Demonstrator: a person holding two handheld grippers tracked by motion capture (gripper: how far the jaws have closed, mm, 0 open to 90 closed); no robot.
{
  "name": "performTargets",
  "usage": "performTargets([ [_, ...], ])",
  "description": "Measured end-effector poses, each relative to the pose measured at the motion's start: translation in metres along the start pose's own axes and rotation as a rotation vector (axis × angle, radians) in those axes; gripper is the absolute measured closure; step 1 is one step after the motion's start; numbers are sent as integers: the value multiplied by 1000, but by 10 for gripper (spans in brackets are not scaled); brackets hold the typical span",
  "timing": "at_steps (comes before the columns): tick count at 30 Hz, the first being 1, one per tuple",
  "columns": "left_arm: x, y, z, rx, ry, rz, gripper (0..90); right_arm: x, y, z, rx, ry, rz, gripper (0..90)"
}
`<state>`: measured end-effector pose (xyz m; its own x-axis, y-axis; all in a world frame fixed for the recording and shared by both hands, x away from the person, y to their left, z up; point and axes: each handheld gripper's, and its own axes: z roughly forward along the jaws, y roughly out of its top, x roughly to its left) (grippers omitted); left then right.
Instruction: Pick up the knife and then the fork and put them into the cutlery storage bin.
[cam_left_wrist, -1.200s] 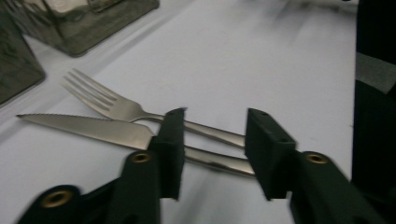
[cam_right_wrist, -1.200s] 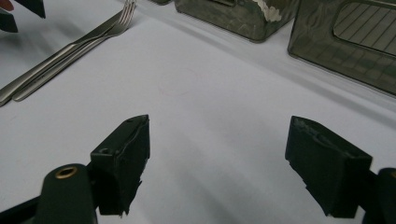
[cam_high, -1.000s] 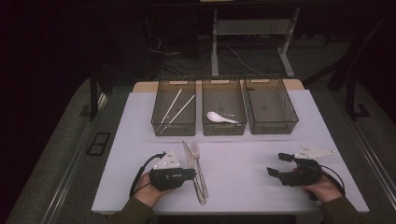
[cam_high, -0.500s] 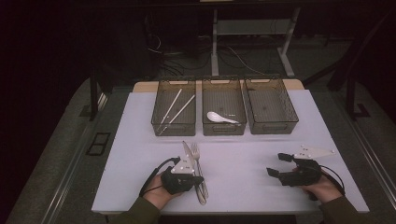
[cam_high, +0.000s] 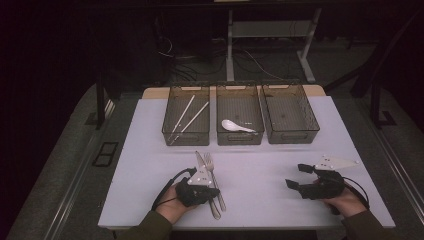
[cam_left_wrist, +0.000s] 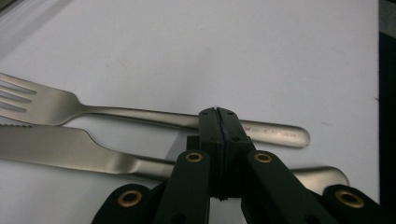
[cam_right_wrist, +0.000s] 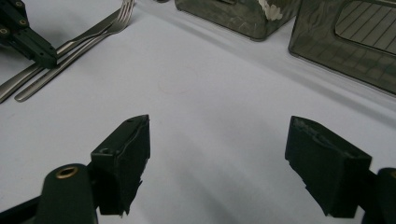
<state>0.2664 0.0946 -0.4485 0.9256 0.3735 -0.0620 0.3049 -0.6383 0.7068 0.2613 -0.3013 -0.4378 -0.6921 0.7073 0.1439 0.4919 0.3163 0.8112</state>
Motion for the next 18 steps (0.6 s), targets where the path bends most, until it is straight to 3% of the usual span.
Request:
performTargets([
  [18,6,24,24,-1,19,36,894,0,0,-1,-3,1,-2,223],
])
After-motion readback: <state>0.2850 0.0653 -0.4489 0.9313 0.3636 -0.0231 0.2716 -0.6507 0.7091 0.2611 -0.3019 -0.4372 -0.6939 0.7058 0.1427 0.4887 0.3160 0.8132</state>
